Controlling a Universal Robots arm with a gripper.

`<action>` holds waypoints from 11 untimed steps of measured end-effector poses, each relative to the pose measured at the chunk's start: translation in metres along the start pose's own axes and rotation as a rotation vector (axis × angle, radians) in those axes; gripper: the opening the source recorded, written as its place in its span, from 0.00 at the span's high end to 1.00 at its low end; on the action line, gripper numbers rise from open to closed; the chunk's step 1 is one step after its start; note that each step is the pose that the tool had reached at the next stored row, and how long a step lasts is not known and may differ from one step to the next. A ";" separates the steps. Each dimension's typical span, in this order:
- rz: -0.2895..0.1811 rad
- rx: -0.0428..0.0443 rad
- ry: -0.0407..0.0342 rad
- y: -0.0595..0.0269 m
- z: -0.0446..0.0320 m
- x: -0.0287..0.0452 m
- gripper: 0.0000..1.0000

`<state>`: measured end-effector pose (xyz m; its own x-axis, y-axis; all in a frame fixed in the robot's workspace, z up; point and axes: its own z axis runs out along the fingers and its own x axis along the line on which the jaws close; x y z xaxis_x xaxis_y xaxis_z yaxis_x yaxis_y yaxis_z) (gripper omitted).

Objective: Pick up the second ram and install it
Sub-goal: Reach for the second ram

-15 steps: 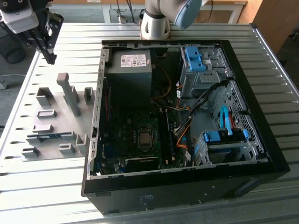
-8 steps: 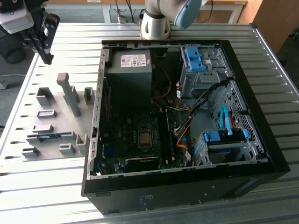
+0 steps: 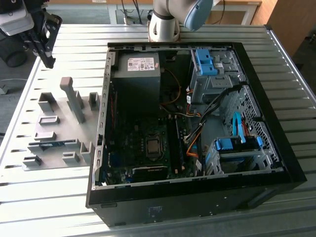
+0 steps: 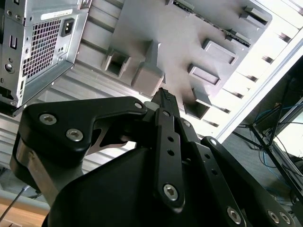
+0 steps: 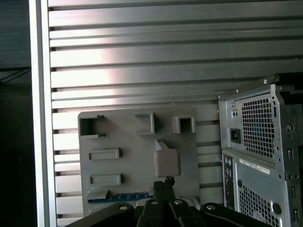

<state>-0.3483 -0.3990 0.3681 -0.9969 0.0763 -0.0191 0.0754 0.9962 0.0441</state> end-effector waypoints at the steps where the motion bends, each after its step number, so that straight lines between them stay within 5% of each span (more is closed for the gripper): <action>1: 0.000 0.0000 0.0000 0.0000 0.0000 0.0008 0.89; 11: 0.000 0.0000 0.0001 -0.0008 0.0001 0.0104 0.89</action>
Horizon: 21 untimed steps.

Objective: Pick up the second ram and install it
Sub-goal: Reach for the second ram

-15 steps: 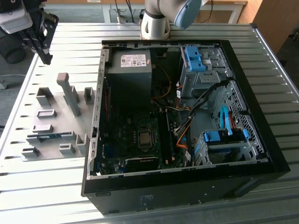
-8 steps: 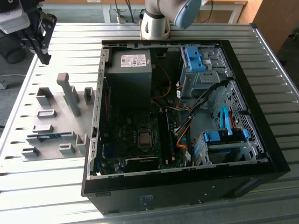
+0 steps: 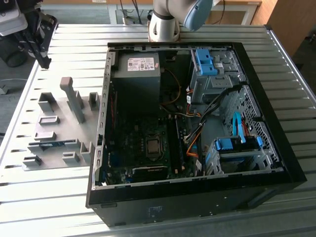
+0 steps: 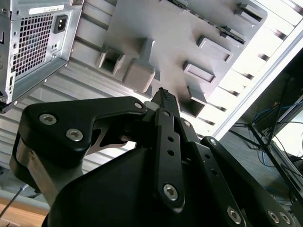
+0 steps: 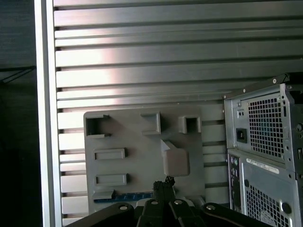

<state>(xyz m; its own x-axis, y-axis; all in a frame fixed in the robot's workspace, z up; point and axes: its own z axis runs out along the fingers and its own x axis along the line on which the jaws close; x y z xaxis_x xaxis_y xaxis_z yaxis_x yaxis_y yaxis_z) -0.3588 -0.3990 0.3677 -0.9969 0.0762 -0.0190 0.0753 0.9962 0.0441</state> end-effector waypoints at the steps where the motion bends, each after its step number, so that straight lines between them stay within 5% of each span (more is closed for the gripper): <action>1: 0.000 0.0000 0.0000 -0.0001 0.0000 0.0008 0.89; 16: 0.000 0.0000 0.0000 -0.0014 0.0002 0.0134 0.89; 21: 0.000 0.0008 -0.0001 -0.0090 0.0003 0.0154 0.89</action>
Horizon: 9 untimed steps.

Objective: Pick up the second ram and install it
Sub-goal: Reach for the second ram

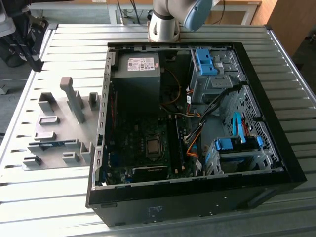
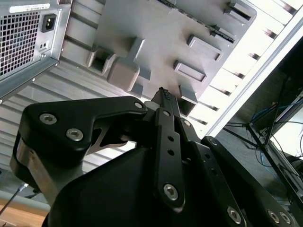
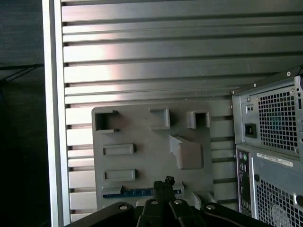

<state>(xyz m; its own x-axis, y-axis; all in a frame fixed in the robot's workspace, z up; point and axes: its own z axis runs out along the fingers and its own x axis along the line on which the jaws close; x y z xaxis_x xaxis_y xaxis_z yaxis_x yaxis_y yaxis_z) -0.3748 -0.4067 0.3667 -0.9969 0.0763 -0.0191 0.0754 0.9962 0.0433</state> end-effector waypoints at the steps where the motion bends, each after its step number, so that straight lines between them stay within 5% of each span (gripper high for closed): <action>1: 0.000 0.0001 0.0002 -0.0027 0.0001 0.0006 0.89; 9: 0.000 0.0007 0.0073 -0.0258 0.0020 0.0050 0.89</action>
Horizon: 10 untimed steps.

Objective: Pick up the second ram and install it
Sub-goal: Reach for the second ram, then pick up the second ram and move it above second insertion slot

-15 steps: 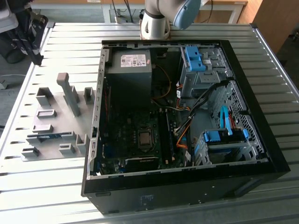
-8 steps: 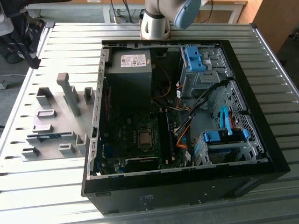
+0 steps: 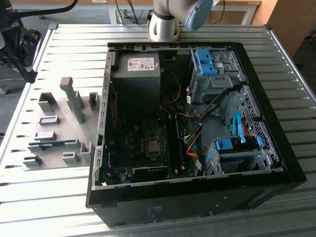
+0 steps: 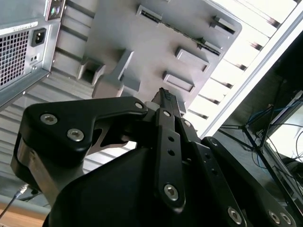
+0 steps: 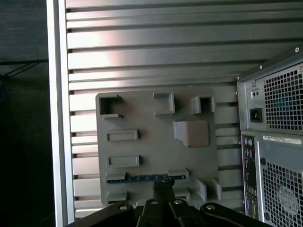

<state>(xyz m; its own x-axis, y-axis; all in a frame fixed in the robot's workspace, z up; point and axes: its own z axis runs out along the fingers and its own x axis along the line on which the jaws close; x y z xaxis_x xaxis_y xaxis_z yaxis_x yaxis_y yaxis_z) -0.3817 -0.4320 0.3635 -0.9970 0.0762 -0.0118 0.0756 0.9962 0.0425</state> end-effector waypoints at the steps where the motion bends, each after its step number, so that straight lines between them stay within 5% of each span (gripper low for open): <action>1: 0.000 0.0001 0.0017 -0.0022 0.0003 0.0000 0.89; 10: 0.000 0.0002 0.0033 -0.0061 0.0006 0.0005 0.89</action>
<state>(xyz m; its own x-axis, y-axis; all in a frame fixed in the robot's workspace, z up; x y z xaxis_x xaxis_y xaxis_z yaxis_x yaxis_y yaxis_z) -0.3827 -0.4380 0.3626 -0.9971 0.0763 -0.0085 0.0758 0.9962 0.0423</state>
